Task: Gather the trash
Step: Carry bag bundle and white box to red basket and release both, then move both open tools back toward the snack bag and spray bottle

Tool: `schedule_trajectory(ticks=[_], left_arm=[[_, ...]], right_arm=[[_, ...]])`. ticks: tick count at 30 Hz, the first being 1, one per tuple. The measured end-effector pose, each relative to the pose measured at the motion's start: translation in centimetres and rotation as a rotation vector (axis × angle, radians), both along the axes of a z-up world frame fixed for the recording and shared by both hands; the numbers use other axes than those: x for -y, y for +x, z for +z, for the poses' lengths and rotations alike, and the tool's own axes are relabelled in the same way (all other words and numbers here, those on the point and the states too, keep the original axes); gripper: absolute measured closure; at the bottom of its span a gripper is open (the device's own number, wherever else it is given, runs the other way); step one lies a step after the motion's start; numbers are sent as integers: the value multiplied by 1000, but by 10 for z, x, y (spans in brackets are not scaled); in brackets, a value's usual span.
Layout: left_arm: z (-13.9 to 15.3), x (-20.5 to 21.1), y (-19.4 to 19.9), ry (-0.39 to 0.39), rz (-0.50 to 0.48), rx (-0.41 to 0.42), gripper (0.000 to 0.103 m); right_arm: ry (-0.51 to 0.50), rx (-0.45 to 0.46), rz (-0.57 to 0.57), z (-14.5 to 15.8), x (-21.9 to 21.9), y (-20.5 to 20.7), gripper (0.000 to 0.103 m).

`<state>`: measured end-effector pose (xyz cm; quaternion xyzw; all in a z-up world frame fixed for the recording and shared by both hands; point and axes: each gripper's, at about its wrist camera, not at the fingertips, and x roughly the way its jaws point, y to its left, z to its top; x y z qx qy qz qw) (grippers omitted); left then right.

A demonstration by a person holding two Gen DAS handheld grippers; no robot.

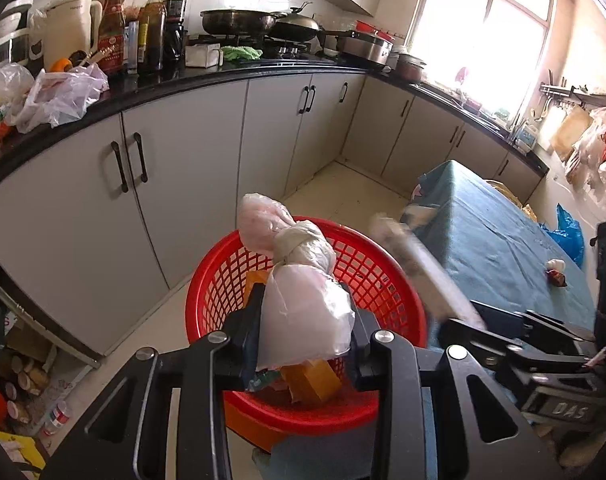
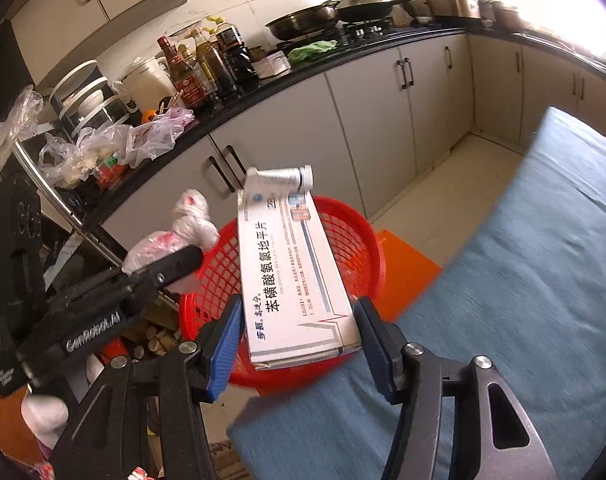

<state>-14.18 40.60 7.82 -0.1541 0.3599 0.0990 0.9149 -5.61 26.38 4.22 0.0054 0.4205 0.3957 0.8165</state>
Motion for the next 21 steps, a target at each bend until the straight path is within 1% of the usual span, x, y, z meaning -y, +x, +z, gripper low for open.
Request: schedule_trajectory(ticks=[2,4,6,13,18,21], left_arm=[[-3,-4,3,-12,3,-6,66],[-6,-6,3,-26,2,-10,52],[-7,-4,1,-13,2,-8,50],[-4,19,-8,107,8,-19,47],[6,50,-18,240,31,-3,41],[13,65,-22,289,33,4,39]], right_arm=[[13,-26,-4,-7,-8,8,38],[29,-53,-14,-12,-7,12,36],[34,-66,-21,-15,-3,13,36],[16,-45,-79,-17,31,11,36],[35,-40,-134,-14,62,8,36],[49,-28,-157,-10,79,4,36]])
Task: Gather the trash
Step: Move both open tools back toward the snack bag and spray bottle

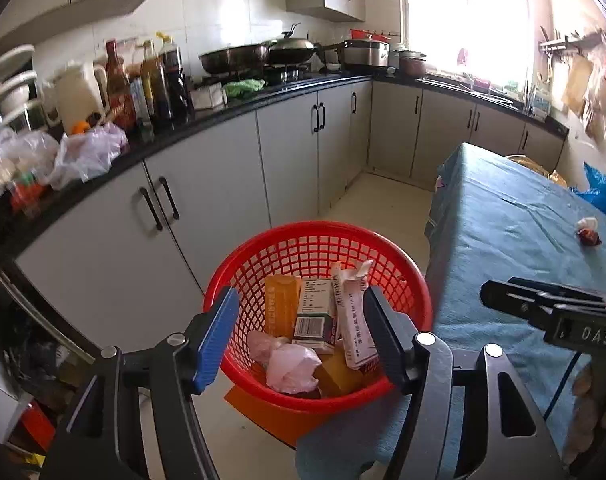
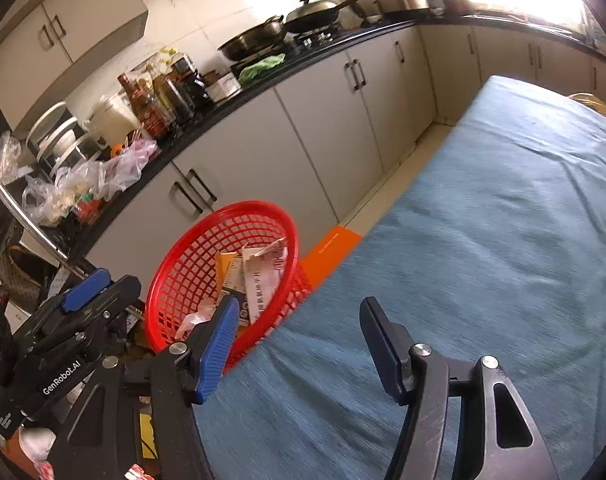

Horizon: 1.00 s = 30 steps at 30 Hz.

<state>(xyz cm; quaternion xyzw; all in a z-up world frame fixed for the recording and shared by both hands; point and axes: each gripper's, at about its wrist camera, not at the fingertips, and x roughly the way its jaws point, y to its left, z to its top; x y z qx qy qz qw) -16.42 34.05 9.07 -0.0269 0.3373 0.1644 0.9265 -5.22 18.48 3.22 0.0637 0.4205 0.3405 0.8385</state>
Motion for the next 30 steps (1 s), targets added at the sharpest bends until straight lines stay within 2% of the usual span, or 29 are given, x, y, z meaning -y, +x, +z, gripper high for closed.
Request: schedule_trajectory(ticks=[8,17,30], left_arm=[[13,41,-11,68,-28,10,36],[21,88,-16,99,-96,17,34],[16,140,-17,86,-182,9,33]], right_arm=[[22,20,-36,11,42,-16,35],[51,27,-107,19,93,-28,34],[67,21,-193,20,152,-37,33]])
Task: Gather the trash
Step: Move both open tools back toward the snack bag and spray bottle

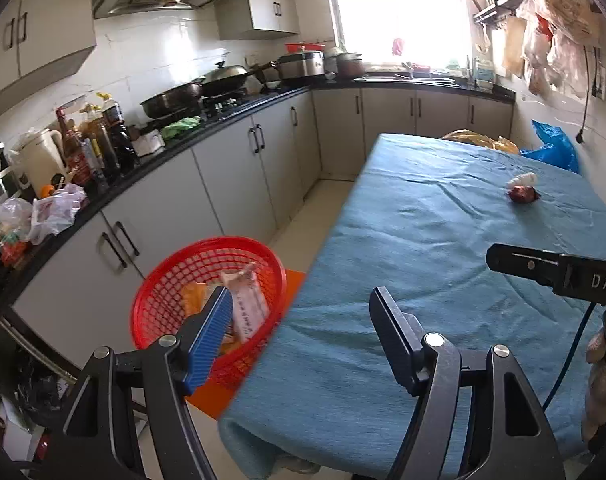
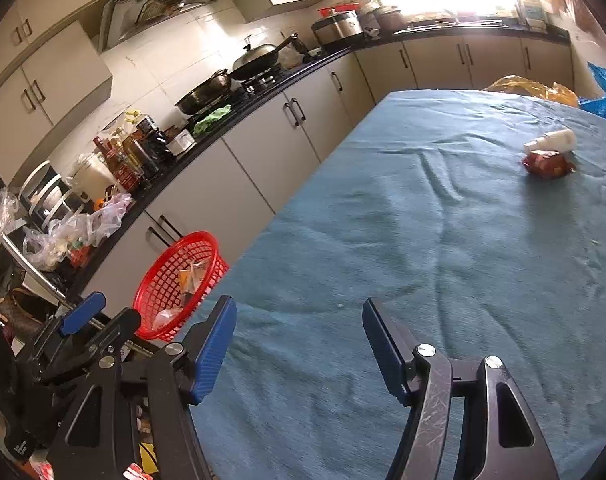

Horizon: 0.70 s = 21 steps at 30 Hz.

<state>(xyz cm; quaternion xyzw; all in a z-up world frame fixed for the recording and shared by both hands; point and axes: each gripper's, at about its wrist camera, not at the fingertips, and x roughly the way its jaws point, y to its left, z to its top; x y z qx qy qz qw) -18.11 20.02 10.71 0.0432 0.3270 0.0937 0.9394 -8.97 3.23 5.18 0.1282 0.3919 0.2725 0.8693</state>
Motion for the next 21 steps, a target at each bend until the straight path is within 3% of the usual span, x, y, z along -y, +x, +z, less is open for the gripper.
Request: schedule_trajectory(ticks=[21], left_arm=[[-14,52,34,-32,-146,-59,33]], right_arm=[[5,-84,-133,-19,58,30,33]])
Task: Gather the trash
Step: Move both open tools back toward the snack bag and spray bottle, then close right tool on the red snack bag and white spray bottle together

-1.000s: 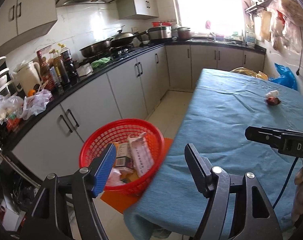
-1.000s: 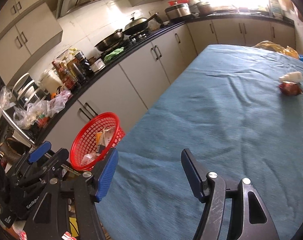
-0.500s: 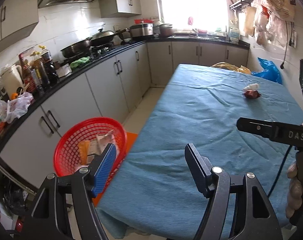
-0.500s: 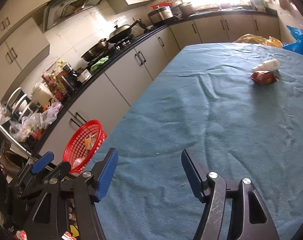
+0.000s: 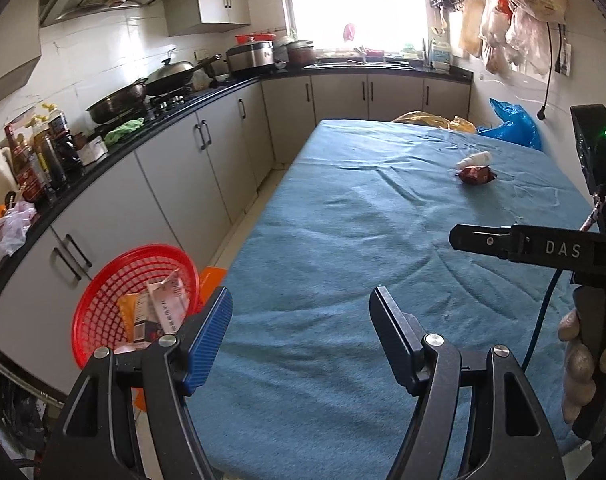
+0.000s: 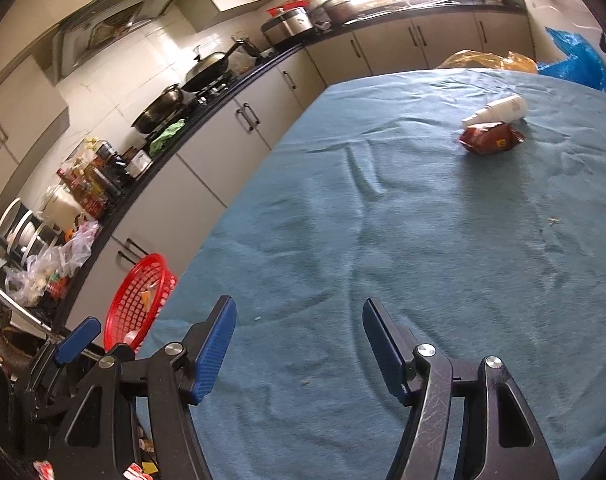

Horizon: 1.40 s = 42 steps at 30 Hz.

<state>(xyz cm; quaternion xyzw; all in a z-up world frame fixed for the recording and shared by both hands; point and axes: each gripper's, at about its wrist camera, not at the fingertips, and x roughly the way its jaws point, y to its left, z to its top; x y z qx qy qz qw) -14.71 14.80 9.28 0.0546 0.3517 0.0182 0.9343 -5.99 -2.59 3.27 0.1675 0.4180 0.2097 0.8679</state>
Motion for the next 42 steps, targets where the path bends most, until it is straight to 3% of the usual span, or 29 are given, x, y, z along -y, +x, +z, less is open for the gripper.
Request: schedule_trajectory(ticks=[7,14,22,26,36,40,42], left_arm=[[-4,14,20,-42,-46,-20,33],[-2,35,62,-140,-122,-15,31],[-27,57,130,-264,-158,-98,29],[-40,64,145,-324,-193,-76,29],[-49,47,152,-440,-222,-31,29],[-50,46,154,-452,-214,-36,29],[-50,46,154,-450,-213,-37,29]], right_arm=[[-14,-39,-80,-5,28,18,32],[-20,-80,-216,-8,77,40,32],[-60,-111,-402,-8,144,81,32],[-48,-122,-438,-1,164,119,32],[-92,-203,-474,-4,167,227,32],[-129,-248,-485,-14,164,251,33],[-160,-267,-485,-19,157,258,39]])
